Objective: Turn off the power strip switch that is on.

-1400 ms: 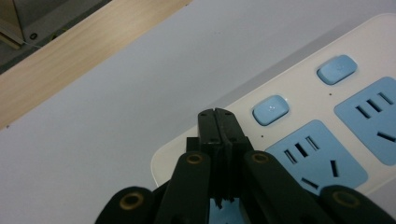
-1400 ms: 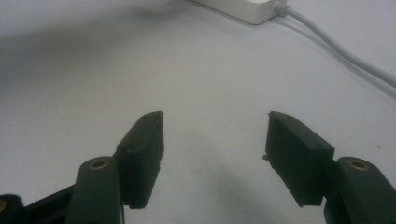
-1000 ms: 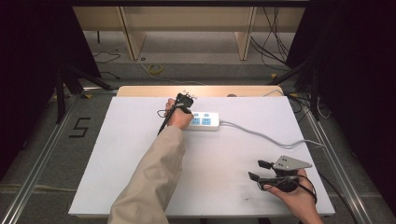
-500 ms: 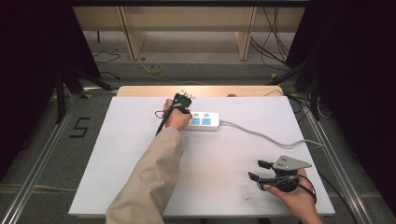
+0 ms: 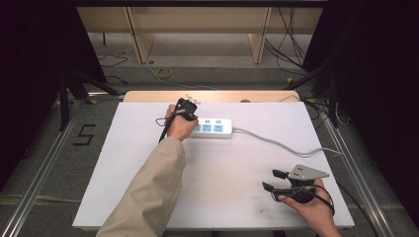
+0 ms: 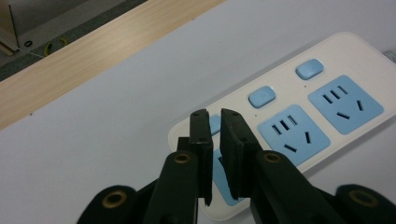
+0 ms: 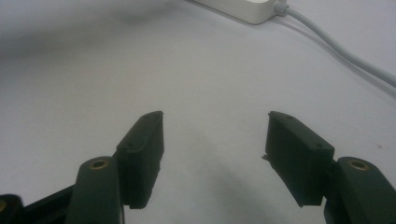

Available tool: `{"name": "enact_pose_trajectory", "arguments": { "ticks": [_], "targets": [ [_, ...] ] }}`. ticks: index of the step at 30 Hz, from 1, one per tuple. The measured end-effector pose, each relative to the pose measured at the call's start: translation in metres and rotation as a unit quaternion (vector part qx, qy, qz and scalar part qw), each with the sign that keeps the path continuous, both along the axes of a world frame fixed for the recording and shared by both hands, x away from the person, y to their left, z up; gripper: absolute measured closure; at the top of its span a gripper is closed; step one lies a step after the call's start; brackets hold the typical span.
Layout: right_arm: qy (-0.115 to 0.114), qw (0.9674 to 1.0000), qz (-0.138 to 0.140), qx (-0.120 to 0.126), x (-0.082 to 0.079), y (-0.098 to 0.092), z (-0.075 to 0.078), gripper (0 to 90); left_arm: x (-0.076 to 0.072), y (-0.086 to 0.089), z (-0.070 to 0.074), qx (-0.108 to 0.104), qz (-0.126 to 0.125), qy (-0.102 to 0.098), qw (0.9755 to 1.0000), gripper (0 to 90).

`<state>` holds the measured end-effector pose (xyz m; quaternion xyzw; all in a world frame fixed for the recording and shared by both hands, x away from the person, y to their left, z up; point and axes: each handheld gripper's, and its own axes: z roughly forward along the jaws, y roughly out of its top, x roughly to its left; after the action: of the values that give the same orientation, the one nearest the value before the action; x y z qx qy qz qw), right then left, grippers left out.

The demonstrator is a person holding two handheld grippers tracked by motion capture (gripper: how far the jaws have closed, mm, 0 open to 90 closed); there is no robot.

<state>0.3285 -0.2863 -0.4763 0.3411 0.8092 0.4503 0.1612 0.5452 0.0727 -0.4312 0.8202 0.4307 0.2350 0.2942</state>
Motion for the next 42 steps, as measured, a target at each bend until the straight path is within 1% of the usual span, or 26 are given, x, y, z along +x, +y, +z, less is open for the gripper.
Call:
{"name": "enact_pose_trajectory", "arguments": {
  "ticks": [3, 6, 8, 10, 12, 13, 16, 20, 21, 22, 24, 25, 28, 29, 33, 35, 36, 42],
  "targets": [
    [0.0, 1.0, 0.0, 0.0, 0.0, 0.0, 0.0, 38.1, -0.005, 0.002, 0.005, -0.001, -0.009, -0.001, 1.0, 76.1],
    [-0.001, 1.0, 0.0, 0.0, 0.0, 0.0, 0.0, 38.1, -0.01, 0.005, 0.008, -0.003, -0.011, -0.006, 0.9999, 70.3],
    [0.0, 1.0, -0.002, 0.004, 0.0, 0.0, 0.0, 38.0, -0.014, 0.007, 0.009, -0.009, -0.013, 0.003, 0.9999, 66.1],
    [0.001, 1.0, -0.002, 0.002, 0.0, 0.0, 0.0, 38.1, -0.02, 0.009, 0.01, -0.01, -0.02, 0.008, 0.9997, 61.6],
    [0.0, 1.0, -0.002, 0.003, 0.0, 0.0, 0.0, 38.1, -0.025, 0.011, 0.011, -0.02, -0.025, 0.012, 0.9994, 58.1],
    [0.0, 1.0, -0.001, 0.002, 0.0, 0.0, 0.0, 38.1, -0.028, 0.013, 0.013, -0.02, -0.028, 0.014, 0.9993, 56.3],
    [0.002, 1.0, -0.001, 0.0, 0.0, 0.0, 0.0, 38.1, -0.039, 0.019, 0.015, -0.031, -0.033, 0.011, 0.9989, 51.2],
    [0.002, 1.0, 0.0, -0.002, 0.0, 0.001, 0.0, 38.1, -0.054, 0.027, 0.016, -0.033, -0.039, 0.009, 0.9986, 44.9],
    [0.002, 1.0, 0.0, -0.002, 0.0, 0.001, 0.0, 38.1, -0.059, 0.029, 0.016, -0.037, -0.04, 0.008, 0.9985, 43.5],
    [0.002, 1.0, 0.0, -0.002, 0.0, 0.001, 0.0, 38.1, -0.063, 0.031, 0.016, -0.041, -0.04, 0.009, 0.9983, 41.9],
    [0.002, 1.0, 0.0, -0.002, 0.0, 0.001, 0.0, 38.1, -0.071, 0.034, 0.014, -0.04, -0.047, 0.007, 0.9981, 39.7],
    [0.001, 1.0, 0.0, -0.002, 0.0, 0.001, 0.0, 38.0, -0.076, 0.036, 0.013, -0.043, -0.048, 0.006, 0.9979, 38.7],
    [0.001, 1.0, 0.0, -0.002, 0.0, 0.001, 0.0, 38.1, -0.09, 0.042, 0.009, -0.036, -0.052, 0.002, 0.998, 36.0],
    [0.001, 1.0, 0.0, -0.002, 0.0, 0.001, 0.0, 38.1, -0.094, 0.044, 0.008, -0.037, -0.051, 0.002, 0.998, 35.0],
    [0.001, 1.0, 0.0, -0.002, -0.001, 0.001, 0.0, 38.1, -0.111, 0.05, 0.001, -0.05, -0.058, 0.001, 0.9971, 31.1],
    [0.001, 1.0, 0.0, -0.002, 0.0, 0.001, 0.0, 38.0, -0.119, 0.052, -0.002, -0.049, -0.062, -0.002, 0.9969, 28.5],
    [0.001, 1.0, 0.0, -0.002, 0.0, 0.001, 0.0, 38.1, -0.124, 0.054, -0.005, -0.052, -0.061, -0.003, 0.9967, 27.8],
    [0.002, 1.0, 0.0, -0.003, -0.001, 0.002, 0.0, 38.0, -0.146, 0.064, -0.013, -0.055, -0.066, -0.01, 0.9963, 25.6]
  ]
}}
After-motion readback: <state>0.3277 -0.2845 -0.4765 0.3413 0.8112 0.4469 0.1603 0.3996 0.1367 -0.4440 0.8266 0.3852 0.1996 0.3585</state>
